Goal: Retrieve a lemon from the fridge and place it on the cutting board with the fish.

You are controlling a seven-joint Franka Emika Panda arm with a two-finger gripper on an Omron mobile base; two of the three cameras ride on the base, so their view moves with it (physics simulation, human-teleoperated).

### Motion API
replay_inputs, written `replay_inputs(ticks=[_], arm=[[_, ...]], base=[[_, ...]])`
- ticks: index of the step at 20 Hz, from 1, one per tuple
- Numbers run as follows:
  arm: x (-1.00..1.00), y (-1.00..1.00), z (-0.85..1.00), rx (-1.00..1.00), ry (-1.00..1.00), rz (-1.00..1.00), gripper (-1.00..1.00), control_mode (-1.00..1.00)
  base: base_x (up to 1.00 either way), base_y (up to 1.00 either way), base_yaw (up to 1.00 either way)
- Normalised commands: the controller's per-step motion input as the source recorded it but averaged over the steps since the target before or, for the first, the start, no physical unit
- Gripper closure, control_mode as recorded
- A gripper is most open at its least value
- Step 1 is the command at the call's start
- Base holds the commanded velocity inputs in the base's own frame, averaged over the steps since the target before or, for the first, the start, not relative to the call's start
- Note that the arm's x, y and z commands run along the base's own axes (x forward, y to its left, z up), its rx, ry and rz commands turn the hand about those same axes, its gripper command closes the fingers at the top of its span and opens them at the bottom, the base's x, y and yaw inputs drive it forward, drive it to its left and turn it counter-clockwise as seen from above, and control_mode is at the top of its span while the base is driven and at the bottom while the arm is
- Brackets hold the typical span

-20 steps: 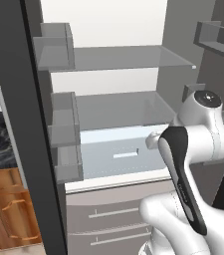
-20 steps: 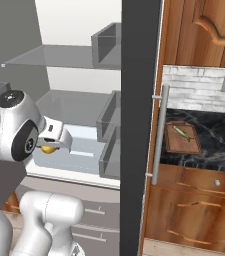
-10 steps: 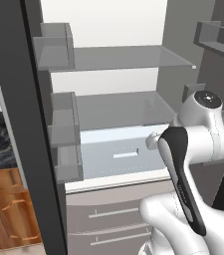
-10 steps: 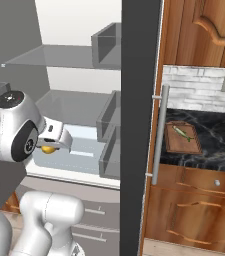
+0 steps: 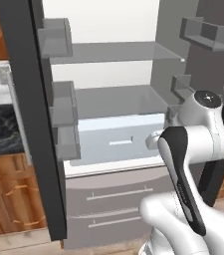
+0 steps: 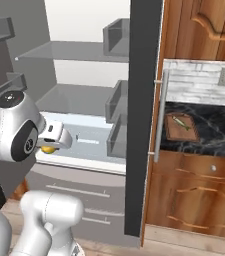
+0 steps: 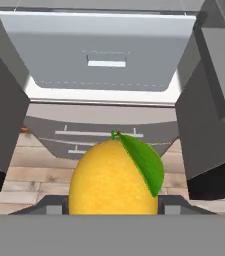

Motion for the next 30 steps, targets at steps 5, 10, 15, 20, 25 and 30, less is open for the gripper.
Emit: replay_inputs(ticks=[5,10,15,20,25,30], arm=[[0.00,0.00,0.00,0.00,0.00,0.00,1.00,1.00],[0.00,0.00,0.00,0.00,0.00,0.00,1.00,1.00],[0.00,0.00,0.00,0.00,0.00,0.00,1.00,1.00],[0.00,0.00,0.00,0.00,0.00,0.00,1.00,1.00],[0.00,0.00,0.00,0.00,0.00,0.00,1.00,1.00],[0.00,0.00,0.00,0.00,0.00,0.00,1.00,1.00]], base=[[-0.75,0.04,0.00],[-0.70,0.09,0.00],[-0.51,0.08,0.00],[-0.32,-0.24,0.02],[-0.09,-0.74,0.08],[-0.05,-0.95,0.02]])
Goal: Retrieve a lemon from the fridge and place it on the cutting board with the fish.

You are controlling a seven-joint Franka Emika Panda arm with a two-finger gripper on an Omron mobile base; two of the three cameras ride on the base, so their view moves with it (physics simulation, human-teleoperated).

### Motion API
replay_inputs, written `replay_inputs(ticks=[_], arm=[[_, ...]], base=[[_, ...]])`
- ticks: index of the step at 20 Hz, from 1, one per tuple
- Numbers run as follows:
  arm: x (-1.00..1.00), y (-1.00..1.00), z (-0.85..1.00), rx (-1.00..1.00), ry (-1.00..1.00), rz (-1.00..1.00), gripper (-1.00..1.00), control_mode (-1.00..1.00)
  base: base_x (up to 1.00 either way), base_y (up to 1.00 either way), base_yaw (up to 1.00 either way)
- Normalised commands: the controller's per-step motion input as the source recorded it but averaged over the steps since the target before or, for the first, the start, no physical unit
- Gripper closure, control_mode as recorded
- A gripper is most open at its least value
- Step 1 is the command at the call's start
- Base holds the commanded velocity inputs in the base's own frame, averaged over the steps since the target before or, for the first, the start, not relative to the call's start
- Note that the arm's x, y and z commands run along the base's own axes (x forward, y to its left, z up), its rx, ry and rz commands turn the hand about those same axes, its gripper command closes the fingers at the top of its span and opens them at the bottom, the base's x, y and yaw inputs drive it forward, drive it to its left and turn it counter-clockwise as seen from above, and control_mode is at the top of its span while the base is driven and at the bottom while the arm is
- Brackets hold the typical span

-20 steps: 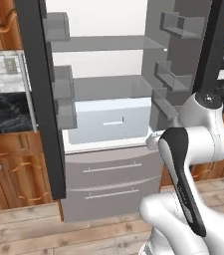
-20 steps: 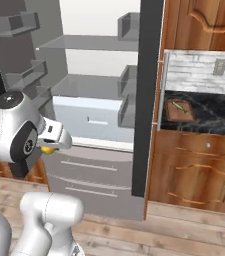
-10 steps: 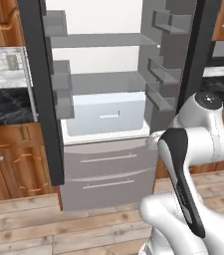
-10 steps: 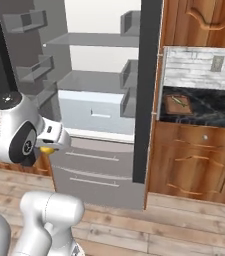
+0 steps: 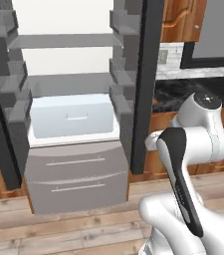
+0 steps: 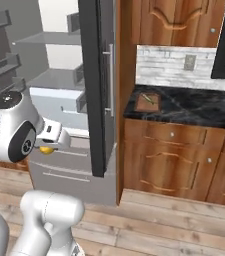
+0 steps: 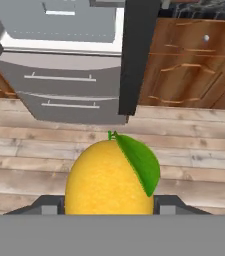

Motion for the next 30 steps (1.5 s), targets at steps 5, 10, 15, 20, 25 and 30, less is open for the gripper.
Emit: replay_inputs(ticks=[5,10,15,20,25,30], arm=[[0.00,0.00,0.00,0.00,0.00,0.00,1.00,1.00],[0.00,0.00,0.00,0.00,0.00,0.00,1.00,1.00],[0.00,0.00,0.00,0.00,0.00,0.00,1.00,1.00],[0.00,0.00,0.00,0.00,0.00,0.00,1.00,1.00],[0.00,0.00,0.00,0.00,0.00,0.00,1.00,1.00],[0.00,0.00,0.00,0.00,0.00,0.00,1.00,1.00]], base=[[0.00,-1.00,0.00],[0.25,-0.98,0.14],[0.57,-0.91,0.34],[0.60,-0.90,0.37],[0.45,-0.61,0.35],[0.50,-0.55,0.42]])
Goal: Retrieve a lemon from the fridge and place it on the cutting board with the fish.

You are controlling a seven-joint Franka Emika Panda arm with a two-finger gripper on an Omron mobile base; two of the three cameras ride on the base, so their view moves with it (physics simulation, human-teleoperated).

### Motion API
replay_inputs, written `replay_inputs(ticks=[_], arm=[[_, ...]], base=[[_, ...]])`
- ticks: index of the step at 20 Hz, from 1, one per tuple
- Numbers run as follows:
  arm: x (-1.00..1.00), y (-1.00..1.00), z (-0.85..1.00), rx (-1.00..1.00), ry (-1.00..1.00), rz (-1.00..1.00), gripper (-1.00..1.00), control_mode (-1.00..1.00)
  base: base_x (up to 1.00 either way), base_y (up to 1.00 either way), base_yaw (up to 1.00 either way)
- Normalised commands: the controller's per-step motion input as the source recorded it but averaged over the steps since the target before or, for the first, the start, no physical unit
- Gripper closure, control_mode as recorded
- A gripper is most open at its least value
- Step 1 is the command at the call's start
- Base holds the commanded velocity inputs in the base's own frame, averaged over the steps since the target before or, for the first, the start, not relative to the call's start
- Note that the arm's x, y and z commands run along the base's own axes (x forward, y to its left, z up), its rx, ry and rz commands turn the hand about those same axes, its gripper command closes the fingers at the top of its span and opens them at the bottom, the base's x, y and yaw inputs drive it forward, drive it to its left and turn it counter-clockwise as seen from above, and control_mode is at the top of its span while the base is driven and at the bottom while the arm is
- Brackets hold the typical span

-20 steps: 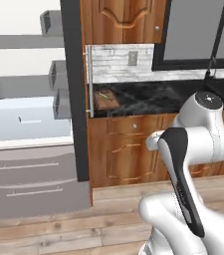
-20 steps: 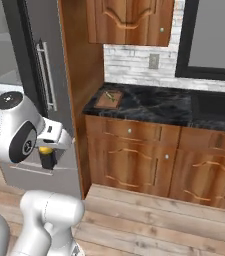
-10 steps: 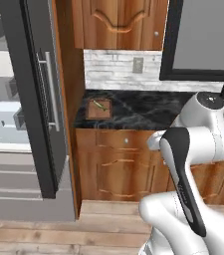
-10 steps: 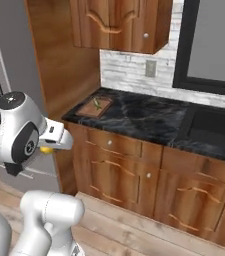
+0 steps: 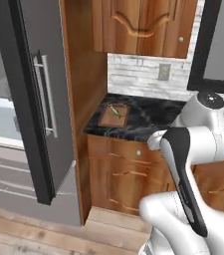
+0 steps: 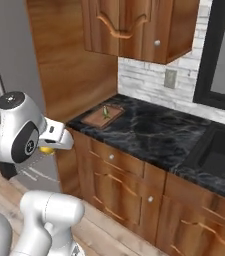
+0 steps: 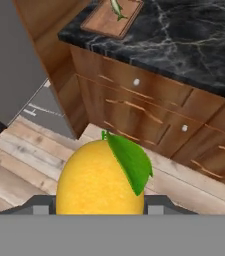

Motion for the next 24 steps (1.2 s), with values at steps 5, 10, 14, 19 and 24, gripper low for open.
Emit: replay_inputs(ticks=[5,10,14,19,24], arm=[[0.00,0.00,0.00,0.00,0.00,0.00,1.00,1.00],[0.00,0.00,0.00,0.00,0.00,0.00,1.00,1.00],[0.00,0.00,0.00,0.00,0.00,0.00,1.00,1.00],[0.00,0.00,0.00,0.00,0.00,0.00,1.00,1.00],[0.00,0.00,0.00,0.00,0.00,0.00,1.00,1.00]], base=[[0.58,-0.69,0.37],[0.66,-0.47,0.23],[0.71,-0.25,0.13],[0.25,-0.01,0.06],[0.27,0.32,0.00]])
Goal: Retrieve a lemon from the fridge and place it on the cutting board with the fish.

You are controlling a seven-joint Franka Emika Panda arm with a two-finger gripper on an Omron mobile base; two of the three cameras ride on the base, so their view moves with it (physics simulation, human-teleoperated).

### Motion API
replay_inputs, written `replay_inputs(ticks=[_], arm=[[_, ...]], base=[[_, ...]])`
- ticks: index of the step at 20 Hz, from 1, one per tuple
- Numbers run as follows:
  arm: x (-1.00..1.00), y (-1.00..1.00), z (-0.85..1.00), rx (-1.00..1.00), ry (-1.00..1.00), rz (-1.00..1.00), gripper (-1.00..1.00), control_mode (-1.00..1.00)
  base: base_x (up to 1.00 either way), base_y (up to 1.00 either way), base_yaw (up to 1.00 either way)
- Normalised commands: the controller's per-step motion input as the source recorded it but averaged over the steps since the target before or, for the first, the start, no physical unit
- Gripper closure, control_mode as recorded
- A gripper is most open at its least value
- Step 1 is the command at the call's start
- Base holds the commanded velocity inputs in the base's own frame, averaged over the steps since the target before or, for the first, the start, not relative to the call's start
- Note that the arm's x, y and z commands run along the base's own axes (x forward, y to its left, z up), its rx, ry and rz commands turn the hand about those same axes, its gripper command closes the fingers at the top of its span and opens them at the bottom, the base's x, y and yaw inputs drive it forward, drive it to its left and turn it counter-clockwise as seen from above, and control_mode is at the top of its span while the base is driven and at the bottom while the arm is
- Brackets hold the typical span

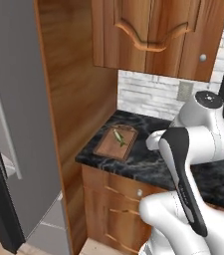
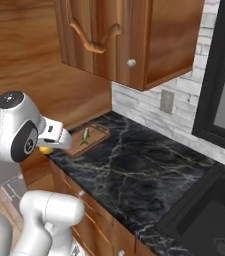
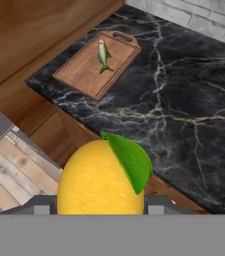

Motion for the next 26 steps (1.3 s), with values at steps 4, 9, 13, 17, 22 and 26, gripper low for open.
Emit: replay_inputs(ticks=[4,9,13,17,22,26], arm=[[0.00,0.00,0.00,0.00,0.00,0.00,1.00,1.00],[0.00,0.00,0.00,0.00,0.00,0.00,1.00,1.00],[0.00,0.00,0.00,0.00,0.00,0.00,1.00,1.00],[0.00,0.00,0.00,0.00,0.00,0.00,1.00,1.00],[0.30,0.00,-0.08,0.00,0.00,0.00,1.00,-1.00],[0.52,-0.01,-0.26,0.00,0.00,-0.12,1.00,-1.00]], base=[[0.30,0.56,0.00],[0.22,0.51,0.00],[0.28,0.21,0.00],[0.30,0.11,0.00],[0.05,0.00,0.00],[0.00,0.00,0.00]])
